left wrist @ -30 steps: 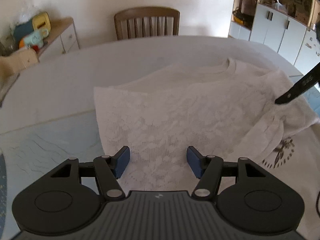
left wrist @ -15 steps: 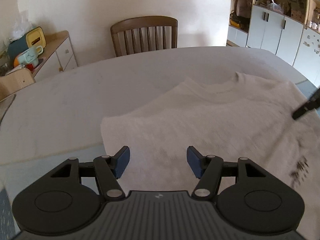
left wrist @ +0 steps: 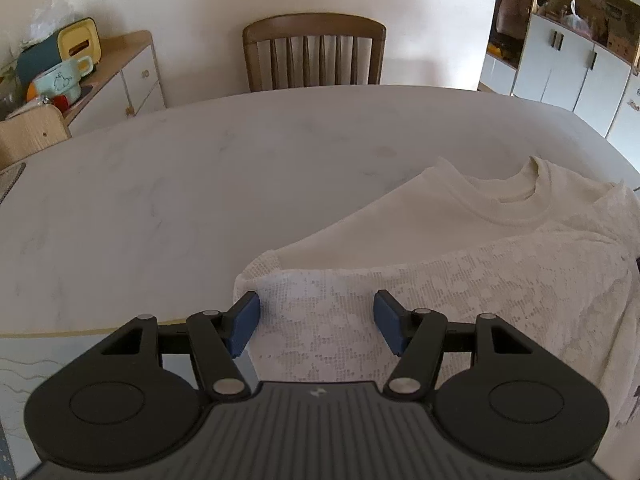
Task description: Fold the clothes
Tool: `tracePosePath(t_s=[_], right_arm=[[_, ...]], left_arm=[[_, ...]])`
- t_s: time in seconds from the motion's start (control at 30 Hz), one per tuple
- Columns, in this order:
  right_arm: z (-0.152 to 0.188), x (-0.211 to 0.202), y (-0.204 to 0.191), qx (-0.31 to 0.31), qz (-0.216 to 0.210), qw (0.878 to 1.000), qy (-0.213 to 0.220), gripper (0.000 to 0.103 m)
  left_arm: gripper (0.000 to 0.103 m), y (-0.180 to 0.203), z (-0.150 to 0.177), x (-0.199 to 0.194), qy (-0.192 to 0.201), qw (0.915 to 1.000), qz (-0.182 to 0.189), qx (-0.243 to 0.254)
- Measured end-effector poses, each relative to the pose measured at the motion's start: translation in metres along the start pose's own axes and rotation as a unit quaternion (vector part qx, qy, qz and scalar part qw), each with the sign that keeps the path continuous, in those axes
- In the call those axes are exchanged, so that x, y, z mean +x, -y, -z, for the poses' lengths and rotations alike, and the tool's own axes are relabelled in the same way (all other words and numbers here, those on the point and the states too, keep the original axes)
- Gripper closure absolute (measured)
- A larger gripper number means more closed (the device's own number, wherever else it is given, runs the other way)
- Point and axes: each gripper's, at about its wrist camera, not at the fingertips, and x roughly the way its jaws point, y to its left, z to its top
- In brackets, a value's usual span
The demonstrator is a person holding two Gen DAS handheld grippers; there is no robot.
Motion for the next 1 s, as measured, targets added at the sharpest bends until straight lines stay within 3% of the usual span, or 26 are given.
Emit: tracePosePath(t_s=[0.03,0.13,0.2,0.3,0.5,0.83,0.87,0.9,0.97,1.0], right_arm=[[-0.001,-0.004,0.002,-0.008,-0.005,1.000,0.004,0.000],[-0.015,-0.025,0.017,-0.032,0.001,0.999,0.032,0.000],[-0.023,-0.034,0.032,-0.038,0.031,0.997,0.054,0.000],[-0.031,-0.032,0.061,-0.024,0.048,0.998,0.042,0.000],[-0.026,-0.010,0.097,0.011,0.016,1.000,0.008,0.000],[-0.037,0.009,0.086,0.007,-0.018,1.000,0.011,0.000],[-0.038,0.009,0.086,0.009,-0.022,1.000,0.008,0.000],[-0.039,0.008,0.086,0.011,-0.026,1.000,0.006,0.000],[-0.037,0.006,0.083,0.009,-0.022,1.000,0.012,0.000],[-0.036,0.003,0.080,0.004,-0.020,1.000,0.017,0.000]], left_arm=[[0.041,-0.002,-0.001,0.000,0.000,1.0000,0.001,0.000],[0.037,-0.009,-0.004,-0.001,0.000,0.9999,-0.006,0.009],[0.033,-0.018,-0.007,0.001,-0.007,0.9998,-0.013,0.012],[0.033,-0.034,-0.008,0.009,-0.039,0.9991,0.017,-0.010],[0.032,-0.041,-0.011,0.020,-0.051,0.9971,0.043,-0.037],[0.034,-0.026,-0.026,0.029,-0.070,0.9912,0.101,-0.048],[0.047,-0.025,-0.027,0.028,-0.071,0.9918,0.095,-0.047],[0.069,-0.025,-0.029,0.025,-0.070,0.9919,0.094,-0.048],[0.086,-0.024,-0.032,0.019,-0.068,0.9921,0.093,-0.051],[0.089,-0.024,-0.033,0.016,-0.067,0.9922,0.092,-0.052]])
